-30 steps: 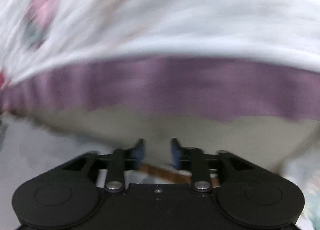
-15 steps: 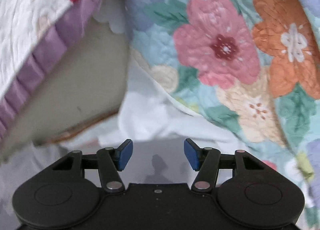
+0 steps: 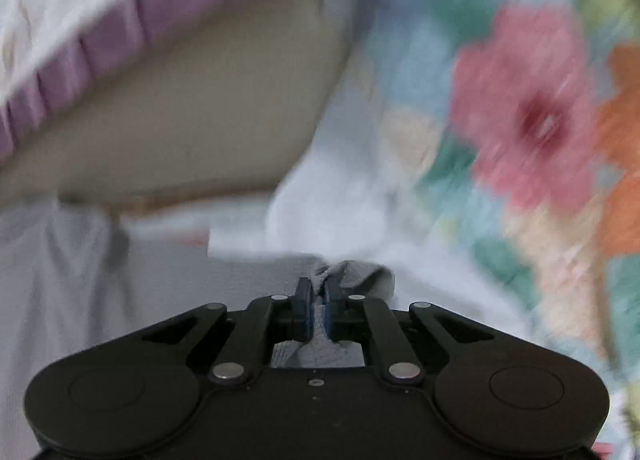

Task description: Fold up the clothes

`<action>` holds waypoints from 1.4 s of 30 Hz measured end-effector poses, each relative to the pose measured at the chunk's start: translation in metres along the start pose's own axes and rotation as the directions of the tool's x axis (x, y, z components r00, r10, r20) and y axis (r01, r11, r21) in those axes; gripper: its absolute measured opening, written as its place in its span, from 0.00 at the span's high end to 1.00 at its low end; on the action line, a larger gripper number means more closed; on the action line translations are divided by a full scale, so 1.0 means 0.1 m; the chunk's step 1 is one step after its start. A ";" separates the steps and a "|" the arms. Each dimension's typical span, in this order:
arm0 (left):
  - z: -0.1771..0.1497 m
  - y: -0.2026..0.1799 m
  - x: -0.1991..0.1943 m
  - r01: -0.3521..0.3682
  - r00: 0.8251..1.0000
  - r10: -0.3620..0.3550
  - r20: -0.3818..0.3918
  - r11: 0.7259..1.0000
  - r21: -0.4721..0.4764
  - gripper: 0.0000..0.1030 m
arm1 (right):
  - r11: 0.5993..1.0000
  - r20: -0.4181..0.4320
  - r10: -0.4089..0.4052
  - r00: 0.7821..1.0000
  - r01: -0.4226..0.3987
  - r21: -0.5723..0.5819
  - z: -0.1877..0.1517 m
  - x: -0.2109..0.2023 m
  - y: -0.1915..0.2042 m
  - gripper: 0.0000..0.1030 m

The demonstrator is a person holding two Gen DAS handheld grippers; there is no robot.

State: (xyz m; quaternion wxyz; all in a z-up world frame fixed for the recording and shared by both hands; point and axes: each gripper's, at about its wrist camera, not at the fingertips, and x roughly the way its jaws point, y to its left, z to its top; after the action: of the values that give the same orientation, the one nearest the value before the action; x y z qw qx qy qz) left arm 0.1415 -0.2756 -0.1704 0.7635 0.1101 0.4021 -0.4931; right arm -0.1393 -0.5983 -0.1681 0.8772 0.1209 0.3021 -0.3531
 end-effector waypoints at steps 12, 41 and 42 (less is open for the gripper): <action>-0.15 0.10 -0.12 -0.059 0.998 0.059 0.011 0.998 -0.002 0.54 | 0.930 -0.053 -0.291 0.955 0.296 0.218 0.05 0.02 -0.46 0.60; -0.25 0.07 -0.26 -0.088 0.995 0.089 -0.049 0.996 0.024 0.47 | 0.905 -0.235 -0.154 0.960 0.233 0.356 -0.25 -0.18 0.16 0.89; -0.25 0.08 -0.27 -0.086 0.995 0.087 -0.053 0.996 0.022 0.47 | 0.906 -0.201 -0.177 0.963 0.239 0.349 -0.24 -0.28 0.15 0.89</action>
State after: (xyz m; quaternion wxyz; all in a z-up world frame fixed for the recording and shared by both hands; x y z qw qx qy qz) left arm 0.1303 -0.2399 -0.1691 0.7719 0.1480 0.4126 -0.4604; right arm -0.1558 -0.5623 -0.1698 0.7677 0.2799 0.3128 -0.4842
